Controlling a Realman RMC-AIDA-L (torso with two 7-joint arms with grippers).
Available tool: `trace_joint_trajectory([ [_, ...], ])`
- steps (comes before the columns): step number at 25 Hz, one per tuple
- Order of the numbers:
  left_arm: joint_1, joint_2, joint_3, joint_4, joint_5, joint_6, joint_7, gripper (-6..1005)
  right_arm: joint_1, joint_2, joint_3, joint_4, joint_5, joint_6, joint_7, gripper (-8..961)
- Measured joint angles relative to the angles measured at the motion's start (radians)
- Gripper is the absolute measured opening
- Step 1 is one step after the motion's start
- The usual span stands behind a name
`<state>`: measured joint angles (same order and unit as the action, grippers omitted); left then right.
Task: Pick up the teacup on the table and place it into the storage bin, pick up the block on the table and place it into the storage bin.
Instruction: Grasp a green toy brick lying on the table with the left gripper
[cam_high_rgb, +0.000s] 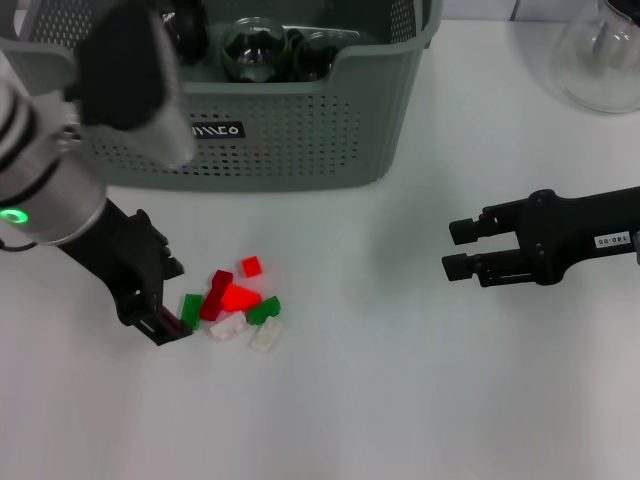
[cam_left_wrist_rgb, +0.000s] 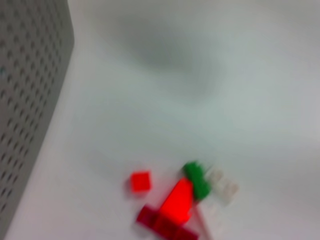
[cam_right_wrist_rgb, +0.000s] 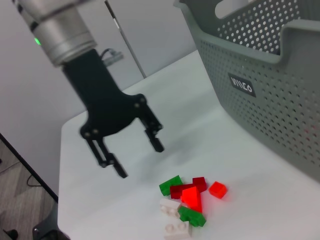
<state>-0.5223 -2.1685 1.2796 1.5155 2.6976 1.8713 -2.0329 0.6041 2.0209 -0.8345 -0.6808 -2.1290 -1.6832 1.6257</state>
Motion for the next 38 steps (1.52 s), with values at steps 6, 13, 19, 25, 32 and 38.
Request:
trace_joint_trajectory([
  [6, -0.044, -0.002, 0.143, -0.061, 0.104, -0.073, -0.030, 726, -0.002, 0.001, 0.001, 0.007, 0.000, 0.001, 0.007, 597],
  [13, -0.057, -0.002, 0.265, -0.129, 0.153, -0.148, -0.053, 731, -0.004, 0.001, 0.002, 0.007, 0.000, 0.002, 0.012, 596],
  [19, -0.060, -0.003, 0.283, -0.139, 0.147, -0.165, -0.056, 736, -0.005, 0.001, 0.001, 0.008, 0.000, 0.010, 0.021, 597],
  [25, -0.063, -0.005, 0.311, -0.159, 0.154, -0.179, -0.059, 844, -0.003, 0.001, 0.001, 0.008, 0.000, 0.011, 0.023, 598],
  [32, -0.066, -0.004, 0.332, -0.193, 0.156, -0.216, -0.048, 840, 0.000, 0.001, 0.002, 0.008, 0.000, 0.016, 0.024, 599],
  [38, -0.070, -0.003, 0.333, -0.208, 0.152, -0.227, -0.036, 834, 0.000, 0.001, 0.000, 0.008, 0.000, 0.028, 0.025, 599],
])
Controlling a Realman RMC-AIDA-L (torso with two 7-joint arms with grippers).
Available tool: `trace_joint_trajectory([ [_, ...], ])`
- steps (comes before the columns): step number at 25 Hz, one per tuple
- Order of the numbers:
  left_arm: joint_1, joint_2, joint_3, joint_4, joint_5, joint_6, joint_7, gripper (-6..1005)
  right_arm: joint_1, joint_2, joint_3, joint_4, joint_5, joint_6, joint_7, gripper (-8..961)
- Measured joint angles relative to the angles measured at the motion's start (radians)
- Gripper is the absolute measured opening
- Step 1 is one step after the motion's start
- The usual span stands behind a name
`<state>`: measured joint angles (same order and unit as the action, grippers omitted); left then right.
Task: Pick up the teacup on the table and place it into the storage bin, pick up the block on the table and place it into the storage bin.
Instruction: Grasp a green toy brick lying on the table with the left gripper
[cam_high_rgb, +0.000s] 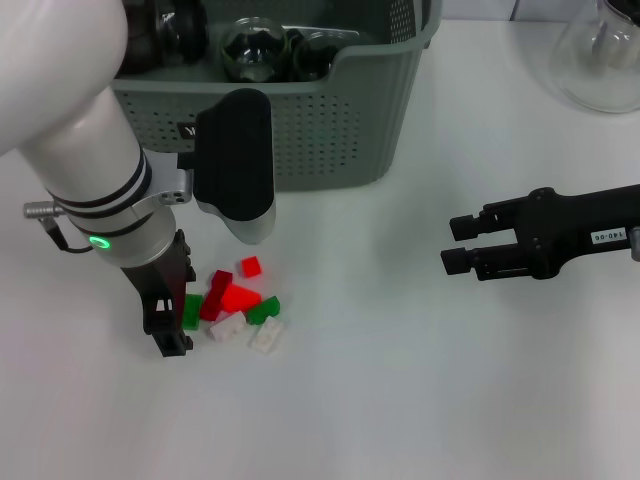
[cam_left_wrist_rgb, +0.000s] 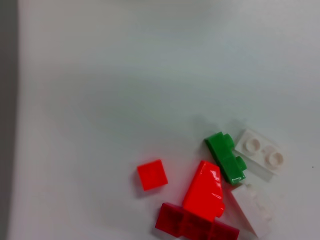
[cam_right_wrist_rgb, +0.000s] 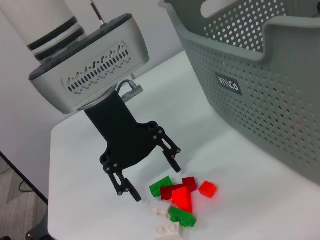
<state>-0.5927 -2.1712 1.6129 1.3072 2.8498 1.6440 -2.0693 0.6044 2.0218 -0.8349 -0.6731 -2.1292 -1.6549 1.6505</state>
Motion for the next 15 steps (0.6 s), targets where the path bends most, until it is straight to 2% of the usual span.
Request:
trace_joint_trajectory([
  [15, -0.014, -0.001, -0.008, -0.056, -0.014, -0.038, 0.003, 786, 0.002, 0.000, -0.003, 0.001, 0.000, 0.003, 0.000, 598],
])
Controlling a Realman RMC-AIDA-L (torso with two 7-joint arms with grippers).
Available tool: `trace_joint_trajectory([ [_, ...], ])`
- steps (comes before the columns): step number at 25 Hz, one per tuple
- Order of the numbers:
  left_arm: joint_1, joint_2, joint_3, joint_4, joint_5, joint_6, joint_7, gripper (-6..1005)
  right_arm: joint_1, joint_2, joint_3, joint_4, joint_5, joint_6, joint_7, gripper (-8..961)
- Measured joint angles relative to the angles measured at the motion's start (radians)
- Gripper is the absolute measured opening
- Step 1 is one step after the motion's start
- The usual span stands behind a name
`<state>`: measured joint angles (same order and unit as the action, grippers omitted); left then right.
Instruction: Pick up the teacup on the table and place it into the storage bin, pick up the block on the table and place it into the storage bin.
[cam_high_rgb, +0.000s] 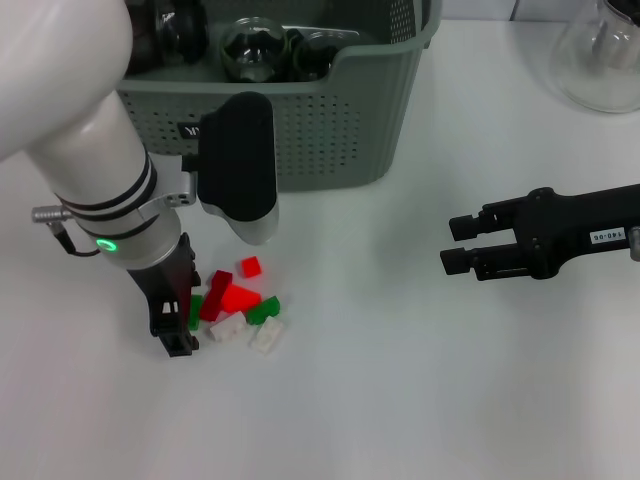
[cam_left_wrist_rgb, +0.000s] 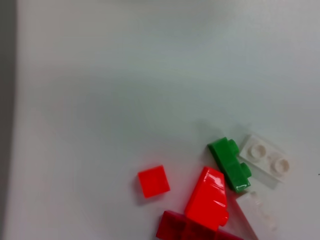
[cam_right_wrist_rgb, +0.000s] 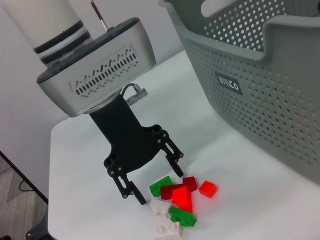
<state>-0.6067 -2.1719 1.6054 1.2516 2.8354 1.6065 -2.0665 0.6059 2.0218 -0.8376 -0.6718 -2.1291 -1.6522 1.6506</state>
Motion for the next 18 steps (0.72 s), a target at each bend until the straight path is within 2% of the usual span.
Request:
trace_joint_trajectory([
  [13, -0.004, 0.000, -0.002, 0.003, -0.003, 0.003, -0.002, 676, 0.000, 0.000, -0.003, 0.000, 0.000, 0.000, 0.000, 597],
  [17, 0.015, 0.000, -0.020, 0.050, 0.003, 0.031, -0.026, 473, 0.000, 0.000, -0.003, 0.000, 0.000, 0.000, 0.000, 597],
  [18, 0.015, 0.000, -0.020, 0.050, 0.003, 0.031, -0.026, 465, 0.000, 0.000, -0.003, 0.000, 0.000, 0.000, 0.000, 597],
])
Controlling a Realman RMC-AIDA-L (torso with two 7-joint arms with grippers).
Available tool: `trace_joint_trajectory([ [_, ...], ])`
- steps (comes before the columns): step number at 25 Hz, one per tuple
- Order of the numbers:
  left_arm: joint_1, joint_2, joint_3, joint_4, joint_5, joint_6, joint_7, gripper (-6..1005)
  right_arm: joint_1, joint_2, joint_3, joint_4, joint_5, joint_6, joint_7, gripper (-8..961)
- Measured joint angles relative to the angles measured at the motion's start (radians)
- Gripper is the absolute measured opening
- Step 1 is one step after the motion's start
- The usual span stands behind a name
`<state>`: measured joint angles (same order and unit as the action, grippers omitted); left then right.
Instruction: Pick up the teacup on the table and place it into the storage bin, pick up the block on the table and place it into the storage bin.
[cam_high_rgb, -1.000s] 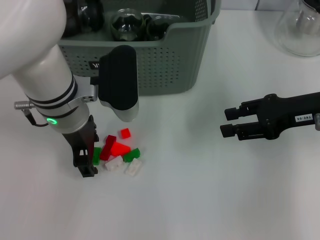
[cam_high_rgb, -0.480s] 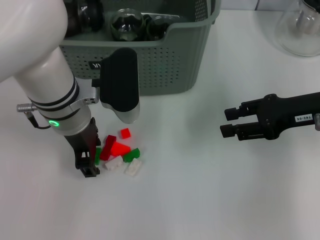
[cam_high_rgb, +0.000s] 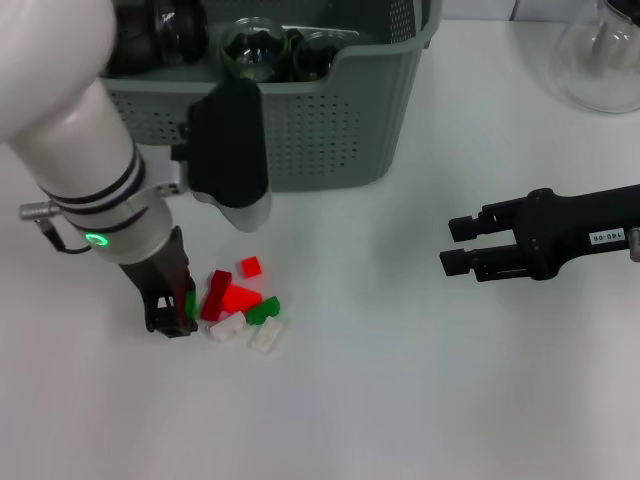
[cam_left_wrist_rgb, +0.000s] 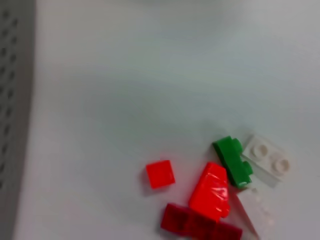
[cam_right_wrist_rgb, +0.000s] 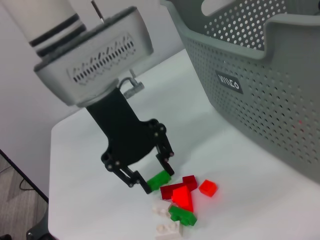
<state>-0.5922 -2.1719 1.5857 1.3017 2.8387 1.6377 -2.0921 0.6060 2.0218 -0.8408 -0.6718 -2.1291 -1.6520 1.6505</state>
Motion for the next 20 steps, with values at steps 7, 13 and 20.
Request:
trace_joint_trajectory([
  [7, 0.143, -0.001, -0.269, 0.326, -0.126, 0.175, -0.023, 418, -0.002, -0.001, 0.002, 0.000, 0.000, 0.000, -0.008, 596],
  [13, 0.131, 0.003, -0.661, 0.400, -0.628, 0.272, -0.036, 428, -0.002, 0.000, 0.003, 0.000, 0.000, 0.001, -0.014, 596],
  [20, -0.028, 0.013, -0.682, 0.317, -0.643, -0.042, -0.212, 440, 0.001, 0.000, 0.001, -0.009, 0.000, 0.002, -0.006, 598],
])
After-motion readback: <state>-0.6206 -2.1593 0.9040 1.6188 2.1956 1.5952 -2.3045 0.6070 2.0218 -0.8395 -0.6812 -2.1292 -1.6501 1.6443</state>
